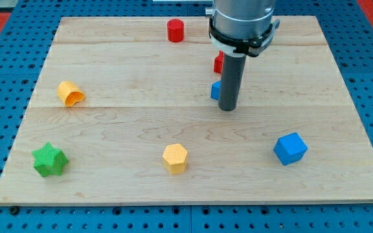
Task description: Push yellow hexagon to the bottom of blue cube
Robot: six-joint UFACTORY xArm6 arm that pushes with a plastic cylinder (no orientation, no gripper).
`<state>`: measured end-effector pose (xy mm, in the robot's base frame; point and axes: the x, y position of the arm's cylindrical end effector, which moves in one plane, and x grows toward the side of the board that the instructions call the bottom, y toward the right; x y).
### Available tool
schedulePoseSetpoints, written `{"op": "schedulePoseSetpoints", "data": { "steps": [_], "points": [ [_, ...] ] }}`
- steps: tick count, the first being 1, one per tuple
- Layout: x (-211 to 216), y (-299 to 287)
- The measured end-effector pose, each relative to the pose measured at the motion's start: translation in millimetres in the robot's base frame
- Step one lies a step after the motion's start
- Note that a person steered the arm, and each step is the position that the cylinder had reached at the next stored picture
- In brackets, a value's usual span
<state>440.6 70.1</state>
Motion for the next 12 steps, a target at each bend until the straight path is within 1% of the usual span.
{"op": "schedulePoseSetpoints", "data": {
  "steps": [1, 2, 3, 4, 5, 6, 7, 8, 9, 10, 12],
  "points": [
    [-19.3, 2.7],
    [10.5, 28.3],
    [15.8, 99.6],
    [79.3, 149.6],
    [94.8, 118.7],
    [97.8, 56.4],
    [120.2, 71.7],
    [142.3, 26.4],
    [124.6, -16.2],
    [112.5, -16.7],
    [73.0, -22.8]
  ]
}}
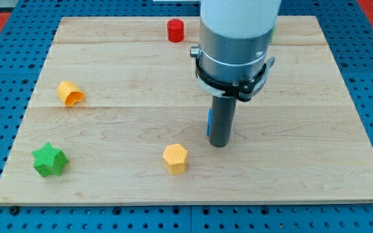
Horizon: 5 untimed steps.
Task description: Push yellow hexagon to the bottom of blue cube
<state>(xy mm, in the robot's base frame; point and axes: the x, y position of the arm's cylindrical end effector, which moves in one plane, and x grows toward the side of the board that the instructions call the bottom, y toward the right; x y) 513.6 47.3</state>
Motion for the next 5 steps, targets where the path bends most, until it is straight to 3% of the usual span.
{"op": "schedulePoseSetpoints", "data": {
  "steps": [2, 3, 4, 5],
  "points": [
    [-27.7, -1.9],
    [15.2, 19.5],
    [102.1, 35.6],
    [104.4, -6.8]
  ]
}}
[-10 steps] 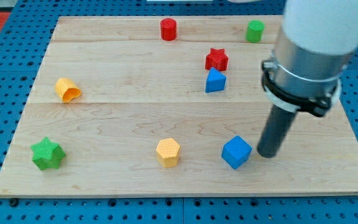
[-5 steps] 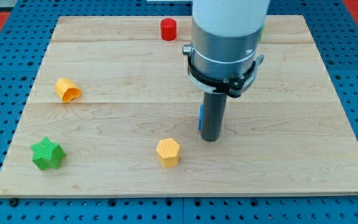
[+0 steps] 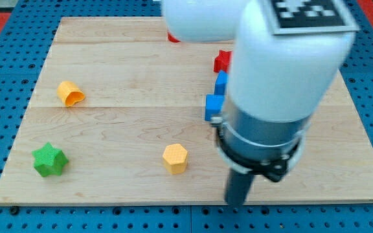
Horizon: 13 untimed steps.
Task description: Push yellow hexagon to the bottom of blue cube
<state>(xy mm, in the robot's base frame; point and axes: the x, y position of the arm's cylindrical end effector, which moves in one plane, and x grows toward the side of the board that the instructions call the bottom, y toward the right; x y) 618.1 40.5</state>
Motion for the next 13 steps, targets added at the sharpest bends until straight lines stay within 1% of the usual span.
{"op": "schedulePoseSetpoints", "data": {
  "steps": [1, 2, 3, 4, 5, 6, 8, 10, 12, 13],
  "points": [
    [-9.6, -89.7],
    [-31.5, -92.5],
    [-65.4, -67.7],
    [-84.1, -41.2],
    [-58.0, -37.9],
    [-41.9, -24.7],
    [-68.2, -13.7],
    [-64.4, 11.6],
    [-109.2, 3.9],
    [-76.9, -0.8]
  ]
}}
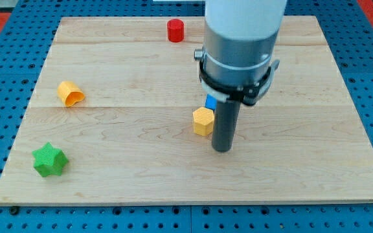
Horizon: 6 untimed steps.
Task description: Push yellow hexagon to the bottom of blue cube
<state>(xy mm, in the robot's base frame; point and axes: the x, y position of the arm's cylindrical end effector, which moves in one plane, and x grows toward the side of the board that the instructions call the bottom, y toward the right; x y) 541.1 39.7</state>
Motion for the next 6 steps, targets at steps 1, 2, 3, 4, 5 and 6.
{"op": "schedulePoseSetpoints", "data": {
  "steps": [1, 2, 3, 4, 5, 6],
  "points": [
    [1.0, -61.2],
    [-13.3, -67.0],
    [-17.3, -49.5],
    [-33.7, -46.3],
    [-33.6, -19.3],
    [-33.6, -13.0]
  ]
}}
